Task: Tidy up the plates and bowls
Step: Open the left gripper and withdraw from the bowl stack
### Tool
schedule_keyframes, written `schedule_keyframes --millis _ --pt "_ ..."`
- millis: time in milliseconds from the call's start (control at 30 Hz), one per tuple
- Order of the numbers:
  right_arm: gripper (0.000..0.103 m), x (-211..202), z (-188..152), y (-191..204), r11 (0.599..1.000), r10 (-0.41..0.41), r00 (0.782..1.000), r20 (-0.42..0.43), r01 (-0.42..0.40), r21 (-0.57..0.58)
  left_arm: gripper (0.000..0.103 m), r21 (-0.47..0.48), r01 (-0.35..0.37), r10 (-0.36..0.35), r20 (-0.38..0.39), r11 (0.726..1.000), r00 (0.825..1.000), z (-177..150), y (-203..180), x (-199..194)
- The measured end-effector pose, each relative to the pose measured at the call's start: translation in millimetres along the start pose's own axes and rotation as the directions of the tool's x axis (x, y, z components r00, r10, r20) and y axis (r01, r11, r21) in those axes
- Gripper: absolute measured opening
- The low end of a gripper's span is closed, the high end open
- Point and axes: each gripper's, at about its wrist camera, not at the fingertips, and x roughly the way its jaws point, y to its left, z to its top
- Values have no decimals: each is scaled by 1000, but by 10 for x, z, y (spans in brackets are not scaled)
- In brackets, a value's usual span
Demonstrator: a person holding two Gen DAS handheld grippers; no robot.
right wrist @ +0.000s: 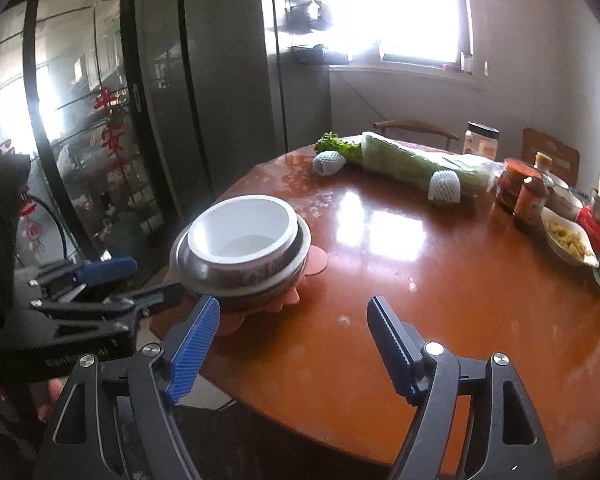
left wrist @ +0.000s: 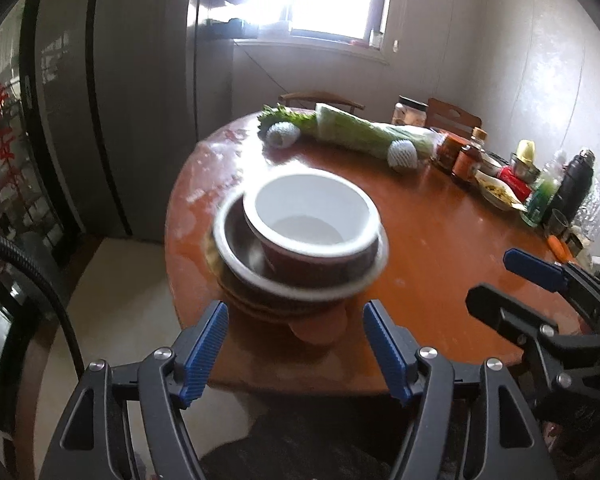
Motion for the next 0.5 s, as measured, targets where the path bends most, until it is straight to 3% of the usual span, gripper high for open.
schedule_keyframes --millis 233,500 --pt "79 -82 -218 12 1000 -26 999 -27 26 13 71 6 -4 4 -33 1000 999 -170 -91 44" --pt "79 -117 -357 18 999 -40 998 -43 41 22 72 -14 -29 29 -13 999 1000 -203 -61 -7"
